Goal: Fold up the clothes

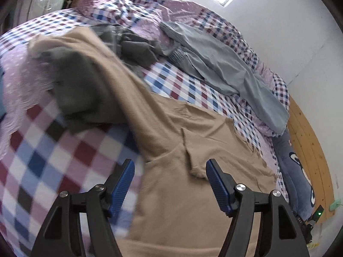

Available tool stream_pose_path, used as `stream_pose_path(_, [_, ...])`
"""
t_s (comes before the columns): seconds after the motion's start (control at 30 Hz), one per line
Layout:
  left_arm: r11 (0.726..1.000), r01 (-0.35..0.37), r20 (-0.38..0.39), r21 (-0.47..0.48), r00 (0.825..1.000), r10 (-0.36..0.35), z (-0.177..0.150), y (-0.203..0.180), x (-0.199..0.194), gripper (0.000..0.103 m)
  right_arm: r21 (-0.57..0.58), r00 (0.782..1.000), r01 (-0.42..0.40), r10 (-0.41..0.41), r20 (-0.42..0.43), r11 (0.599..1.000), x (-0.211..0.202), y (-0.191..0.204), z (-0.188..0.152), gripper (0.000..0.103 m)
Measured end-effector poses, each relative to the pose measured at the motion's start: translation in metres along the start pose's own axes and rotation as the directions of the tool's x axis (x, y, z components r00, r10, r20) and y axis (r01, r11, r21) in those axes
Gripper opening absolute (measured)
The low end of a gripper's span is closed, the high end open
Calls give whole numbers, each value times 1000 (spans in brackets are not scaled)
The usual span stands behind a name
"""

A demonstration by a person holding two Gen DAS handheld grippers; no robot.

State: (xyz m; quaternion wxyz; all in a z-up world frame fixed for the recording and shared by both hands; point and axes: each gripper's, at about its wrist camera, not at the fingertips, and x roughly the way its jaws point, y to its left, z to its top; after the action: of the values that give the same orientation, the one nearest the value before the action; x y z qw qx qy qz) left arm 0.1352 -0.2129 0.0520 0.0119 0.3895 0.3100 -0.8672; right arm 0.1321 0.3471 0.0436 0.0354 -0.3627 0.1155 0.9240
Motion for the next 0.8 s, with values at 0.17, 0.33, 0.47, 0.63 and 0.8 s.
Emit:
stream_pose_path(0.17, [999,-21,5,-46,1000,21,-1,29,-14,73,-5,999,28,-29,-25,1000,-10,-37,2,44])
stream_pose_path(0.33, [999,-17,-81,31,997,20,-6,29,-4,73,-26,989,-45,41,-139,999,-2,-65,-11,44])
stream_pose_path(0.47, [997,-23,-145,79,989,35,-16,21,8,73,-80,971,-92,71,-228,993,11,-64,-22,44])
stream_pose_path(0.63, [995,-2,-153,102,988,18,-21,10,12,69,-143,959,-99,56,-279,985,25,-52,-29,40])
stream_pose_path(0.8, [993,-6,-169,120,985,27,-23,4,18,57,-188,962,-43,-10,-273,981,30,-48,-29,1])
